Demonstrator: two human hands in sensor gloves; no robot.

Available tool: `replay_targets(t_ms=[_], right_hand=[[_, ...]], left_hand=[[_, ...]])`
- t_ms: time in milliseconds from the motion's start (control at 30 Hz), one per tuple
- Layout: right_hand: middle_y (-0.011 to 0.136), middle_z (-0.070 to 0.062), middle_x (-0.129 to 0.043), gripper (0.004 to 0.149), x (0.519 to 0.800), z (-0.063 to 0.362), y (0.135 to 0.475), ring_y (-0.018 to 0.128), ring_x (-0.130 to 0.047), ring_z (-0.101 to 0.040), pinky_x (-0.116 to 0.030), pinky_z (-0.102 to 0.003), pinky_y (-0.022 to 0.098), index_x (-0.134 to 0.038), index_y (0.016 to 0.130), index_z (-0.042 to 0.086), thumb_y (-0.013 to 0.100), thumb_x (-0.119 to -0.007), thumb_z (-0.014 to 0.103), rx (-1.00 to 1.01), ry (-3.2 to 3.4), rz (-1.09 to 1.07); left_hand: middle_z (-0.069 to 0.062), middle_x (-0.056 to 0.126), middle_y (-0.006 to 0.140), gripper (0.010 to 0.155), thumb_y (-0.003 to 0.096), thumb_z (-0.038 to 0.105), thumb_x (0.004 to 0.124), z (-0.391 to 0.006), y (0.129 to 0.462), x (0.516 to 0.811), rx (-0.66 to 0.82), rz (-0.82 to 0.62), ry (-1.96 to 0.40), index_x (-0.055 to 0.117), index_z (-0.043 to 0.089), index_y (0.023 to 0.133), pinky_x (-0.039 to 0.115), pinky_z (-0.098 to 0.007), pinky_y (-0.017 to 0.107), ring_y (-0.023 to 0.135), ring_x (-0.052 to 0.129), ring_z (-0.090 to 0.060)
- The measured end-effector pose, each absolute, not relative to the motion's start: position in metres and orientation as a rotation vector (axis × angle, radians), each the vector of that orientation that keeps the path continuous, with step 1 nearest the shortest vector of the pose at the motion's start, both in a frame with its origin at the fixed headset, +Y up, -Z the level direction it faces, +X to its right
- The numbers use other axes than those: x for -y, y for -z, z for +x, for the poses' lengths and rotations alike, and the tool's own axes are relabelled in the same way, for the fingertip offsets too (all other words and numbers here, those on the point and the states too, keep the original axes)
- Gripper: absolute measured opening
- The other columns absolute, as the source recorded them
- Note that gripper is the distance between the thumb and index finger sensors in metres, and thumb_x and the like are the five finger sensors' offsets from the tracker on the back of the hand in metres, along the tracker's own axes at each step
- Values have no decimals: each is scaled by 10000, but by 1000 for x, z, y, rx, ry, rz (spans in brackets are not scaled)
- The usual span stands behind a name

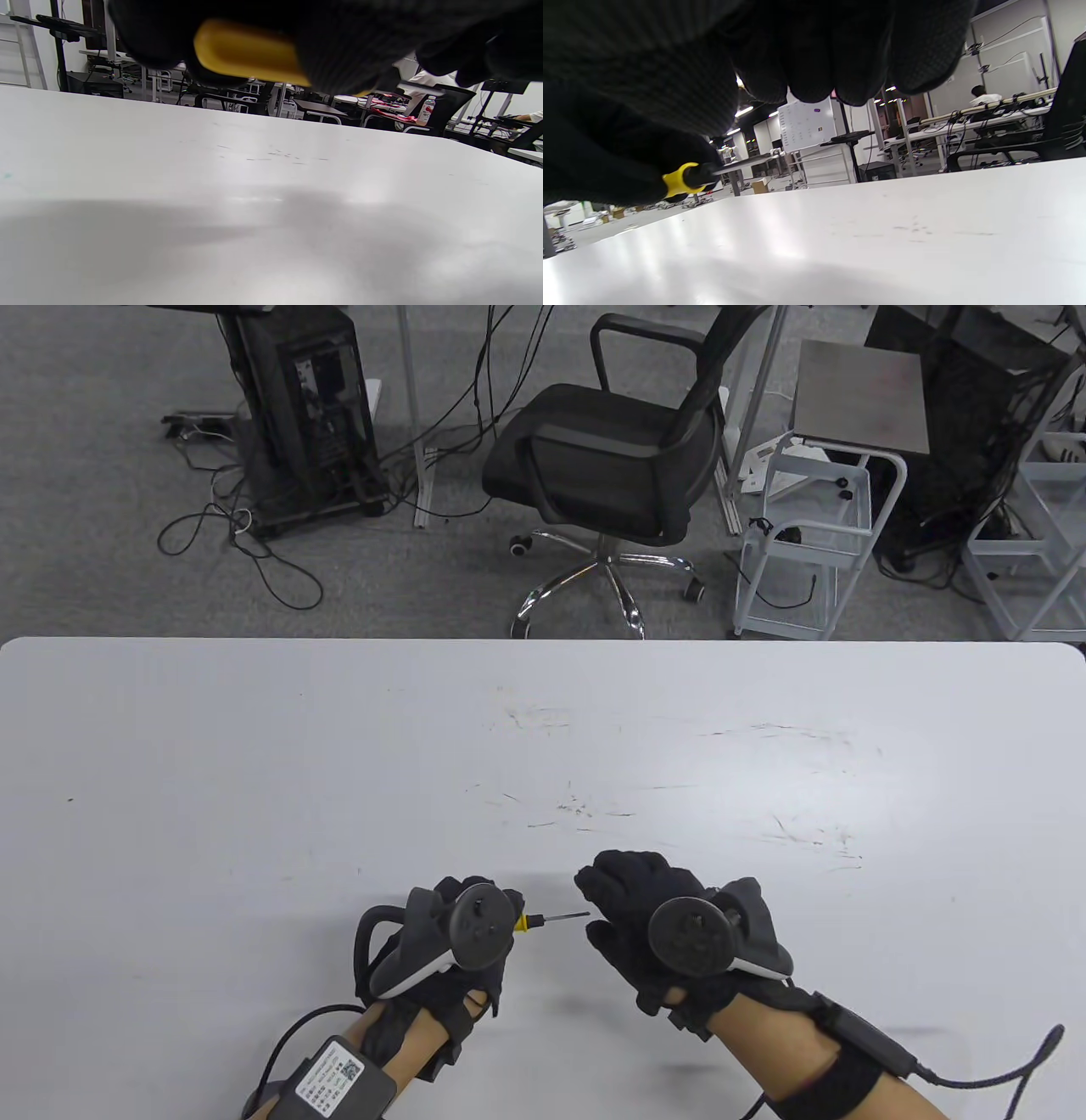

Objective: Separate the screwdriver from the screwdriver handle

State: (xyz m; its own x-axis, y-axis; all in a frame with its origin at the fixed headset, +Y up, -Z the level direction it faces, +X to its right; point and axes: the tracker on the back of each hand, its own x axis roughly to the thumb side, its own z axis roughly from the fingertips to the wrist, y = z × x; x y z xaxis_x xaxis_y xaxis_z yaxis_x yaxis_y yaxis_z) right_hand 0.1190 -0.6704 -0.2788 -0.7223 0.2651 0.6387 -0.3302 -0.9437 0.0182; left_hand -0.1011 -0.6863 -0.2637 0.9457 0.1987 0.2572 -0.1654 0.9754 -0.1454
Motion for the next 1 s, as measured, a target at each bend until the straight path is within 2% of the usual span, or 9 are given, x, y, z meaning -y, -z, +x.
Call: replay_targets(t_ms=[200,500,1000], right_hand=[[1039,-69,-648,576,680,103,274,865,-763,-427,-712,-556,612,-705,1005,145,527,-880,416,75,-2645,1022],[938,-62,-770,491,684,94,268,720,-872,-386,-765,-524,543,-779,952,154,533,-867,395,101,-2655,1023],[871,-68,-819,468,685,94,269,622,-905,-348,-783,-502,497,-806,919,137,518,-885,364,113,-2674,1070]], left_hand=[[-41,721,972,531,454,355,852,-95,258,686,307,-93,-198,769,243,966,710,-512,640,799,813,-343],[-57,732,955,534,450,361,857,-90,253,691,344,-77,-221,774,215,957,714,-514,630,775,822,-348],[-68,706,970,541,451,360,829,-88,253,693,352,-105,-213,742,221,966,697,-520,644,795,804,-346]])
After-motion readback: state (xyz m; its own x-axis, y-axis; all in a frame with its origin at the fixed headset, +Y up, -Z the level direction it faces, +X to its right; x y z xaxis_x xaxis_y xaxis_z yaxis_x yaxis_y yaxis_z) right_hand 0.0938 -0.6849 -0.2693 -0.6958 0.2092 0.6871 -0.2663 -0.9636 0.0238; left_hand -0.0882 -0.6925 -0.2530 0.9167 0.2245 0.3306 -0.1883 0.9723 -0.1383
